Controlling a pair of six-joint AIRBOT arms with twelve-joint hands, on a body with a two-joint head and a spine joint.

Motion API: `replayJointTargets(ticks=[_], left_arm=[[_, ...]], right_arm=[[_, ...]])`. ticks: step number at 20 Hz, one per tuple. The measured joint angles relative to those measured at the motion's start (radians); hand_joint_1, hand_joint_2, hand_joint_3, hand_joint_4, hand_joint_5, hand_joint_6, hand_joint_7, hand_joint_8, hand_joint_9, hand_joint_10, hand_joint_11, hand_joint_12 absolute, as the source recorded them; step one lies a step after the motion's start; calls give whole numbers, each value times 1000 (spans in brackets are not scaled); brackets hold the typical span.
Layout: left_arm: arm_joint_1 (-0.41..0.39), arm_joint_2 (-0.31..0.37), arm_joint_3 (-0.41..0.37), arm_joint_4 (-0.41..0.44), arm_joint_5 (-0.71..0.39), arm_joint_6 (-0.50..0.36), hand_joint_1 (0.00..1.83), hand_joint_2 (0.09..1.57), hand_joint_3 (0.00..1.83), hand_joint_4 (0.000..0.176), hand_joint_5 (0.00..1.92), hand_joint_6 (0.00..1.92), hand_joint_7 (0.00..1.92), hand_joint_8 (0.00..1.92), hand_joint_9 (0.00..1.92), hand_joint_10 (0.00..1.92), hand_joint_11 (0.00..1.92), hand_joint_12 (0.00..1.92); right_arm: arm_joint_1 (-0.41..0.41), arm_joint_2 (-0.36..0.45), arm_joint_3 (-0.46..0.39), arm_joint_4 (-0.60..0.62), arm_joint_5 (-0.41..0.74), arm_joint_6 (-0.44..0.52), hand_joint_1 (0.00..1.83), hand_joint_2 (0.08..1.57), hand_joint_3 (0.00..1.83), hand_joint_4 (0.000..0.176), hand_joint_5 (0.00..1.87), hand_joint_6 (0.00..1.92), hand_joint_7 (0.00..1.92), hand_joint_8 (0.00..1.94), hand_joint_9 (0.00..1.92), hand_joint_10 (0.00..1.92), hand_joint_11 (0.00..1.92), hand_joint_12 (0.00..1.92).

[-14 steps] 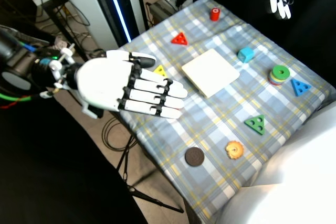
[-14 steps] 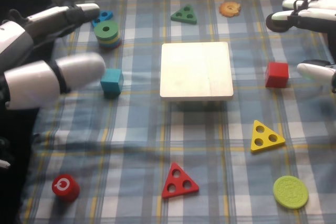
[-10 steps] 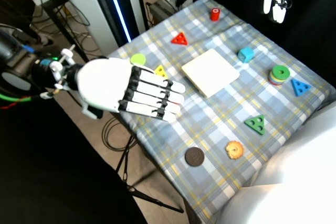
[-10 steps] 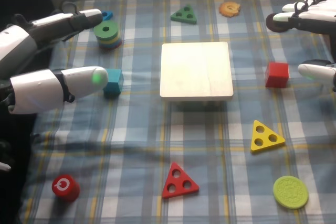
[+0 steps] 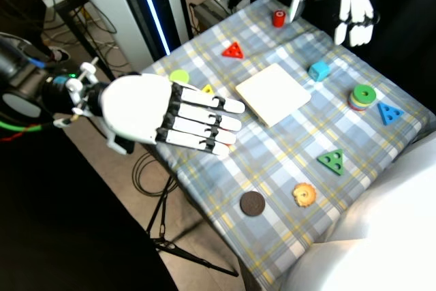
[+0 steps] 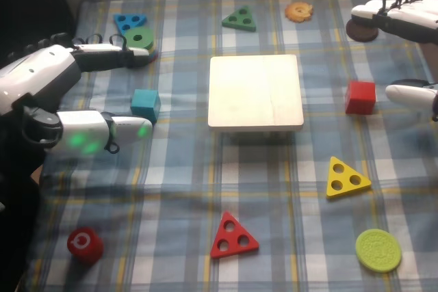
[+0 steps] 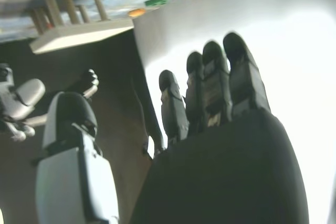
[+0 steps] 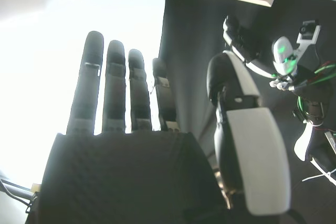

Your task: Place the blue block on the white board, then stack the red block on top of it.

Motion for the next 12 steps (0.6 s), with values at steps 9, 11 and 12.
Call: replayJointTargets(ticks=[9,11,12], left_arm=[[-72,-96,93,-132,134,264,872,1030,4,154,587,5,405,9,311,6,75,246],[-84,-96,111,-142,145,268,868,1034,5,156,598,8,406,8,319,8,70,242],[-93,-103,118,-151,146,283,881,1029,2,148,602,8,414,9,324,9,73,243]], right_arm=[[3,0,0,-7,2,5,493,1311,6,45,257,11,341,7,357,3,205,459],[3,0,0,-6,2,5,468,1310,4,47,264,9,336,3,352,0,203,448],[3,0,0,-7,2,5,488,1311,2,47,273,8,336,2,348,0,196,437]])
